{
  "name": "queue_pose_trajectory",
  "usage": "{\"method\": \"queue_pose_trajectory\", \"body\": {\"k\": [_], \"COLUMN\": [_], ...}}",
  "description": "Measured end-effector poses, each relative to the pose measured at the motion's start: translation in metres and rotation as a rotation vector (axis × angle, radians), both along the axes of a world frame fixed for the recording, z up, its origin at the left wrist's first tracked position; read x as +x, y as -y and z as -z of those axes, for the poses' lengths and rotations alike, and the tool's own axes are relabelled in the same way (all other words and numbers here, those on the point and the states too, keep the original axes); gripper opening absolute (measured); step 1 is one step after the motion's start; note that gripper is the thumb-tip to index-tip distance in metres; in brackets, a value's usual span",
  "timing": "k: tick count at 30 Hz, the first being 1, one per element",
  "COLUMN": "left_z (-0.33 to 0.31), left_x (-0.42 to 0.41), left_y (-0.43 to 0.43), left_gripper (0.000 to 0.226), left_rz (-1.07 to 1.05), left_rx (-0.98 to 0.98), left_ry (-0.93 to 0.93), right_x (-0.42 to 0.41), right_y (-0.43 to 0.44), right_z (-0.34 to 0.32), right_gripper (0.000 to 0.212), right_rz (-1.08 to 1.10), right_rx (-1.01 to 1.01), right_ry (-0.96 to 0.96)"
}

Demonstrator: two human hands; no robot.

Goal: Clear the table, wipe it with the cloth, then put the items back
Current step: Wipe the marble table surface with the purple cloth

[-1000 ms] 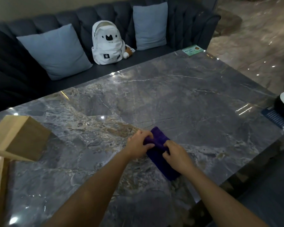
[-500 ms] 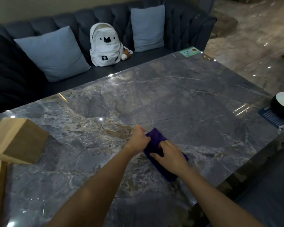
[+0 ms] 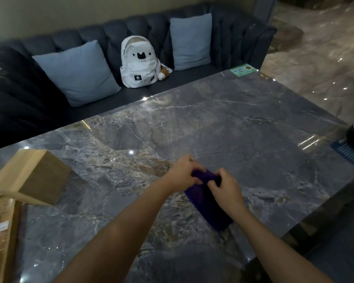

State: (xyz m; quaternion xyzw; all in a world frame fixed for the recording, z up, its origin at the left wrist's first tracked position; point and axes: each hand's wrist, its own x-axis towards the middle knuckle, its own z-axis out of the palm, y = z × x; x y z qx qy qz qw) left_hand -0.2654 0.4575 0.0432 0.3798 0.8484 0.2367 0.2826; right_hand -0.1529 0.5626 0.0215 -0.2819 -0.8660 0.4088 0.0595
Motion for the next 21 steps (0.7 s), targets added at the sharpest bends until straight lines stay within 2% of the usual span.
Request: {"method": "queue_pose_trajectory", "body": {"k": [1,3,7,9,12,16,19,21], "left_z": [-0.001,-0.003,-0.013,-0.020,-0.018,-0.017,-0.024,-0.031], "left_x": [0.001,0.003,0.007,0.008,0.003,-0.006,-0.008,-0.006], "left_y": [0.000,-0.002,-0.006,-0.007,-0.006,0.004,0.016,0.028], "left_gripper": [0.029,0.024,0.017,0.015,0.012,0.017,0.020,0.023], "left_rz": [-0.012,-0.047,-0.058,-0.082,-0.165,-0.377,-0.386,-0.397], "left_rx": [0.014,0.108,0.277,0.322,0.378,0.524,0.547,0.541], "left_ry": [-0.087,-0.142,0.018,0.086,0.096,0.201,0.199,0.278], "right_x": [0.001,0.004,0.009,0.013,0.017,0.015,0.011,0.010], "right_y": [-0.002,-0.003,-0.005,-0.009,-0.020,-0.036,-0.044,-0.050], "right_z": [0.000,-0.001,0.002,0.004,0.001,-0.009,-0.021,-0.031], "right_gripper": [0.011,0.013,0.024,0.019,0.015,0.009,0.011,0.016], "right_rz": [0.006,0.007,0.006,0.014,0.016,-0.038,-0.133,-0.232], "right_rx": [-0.014,-0.014,0.006,0.052,0.147,0.068,0.046,-0.035], "right_ry": [-0.022,-0.042,0.019,0.042,0.053,-0.008,-0.032,0.019]}}
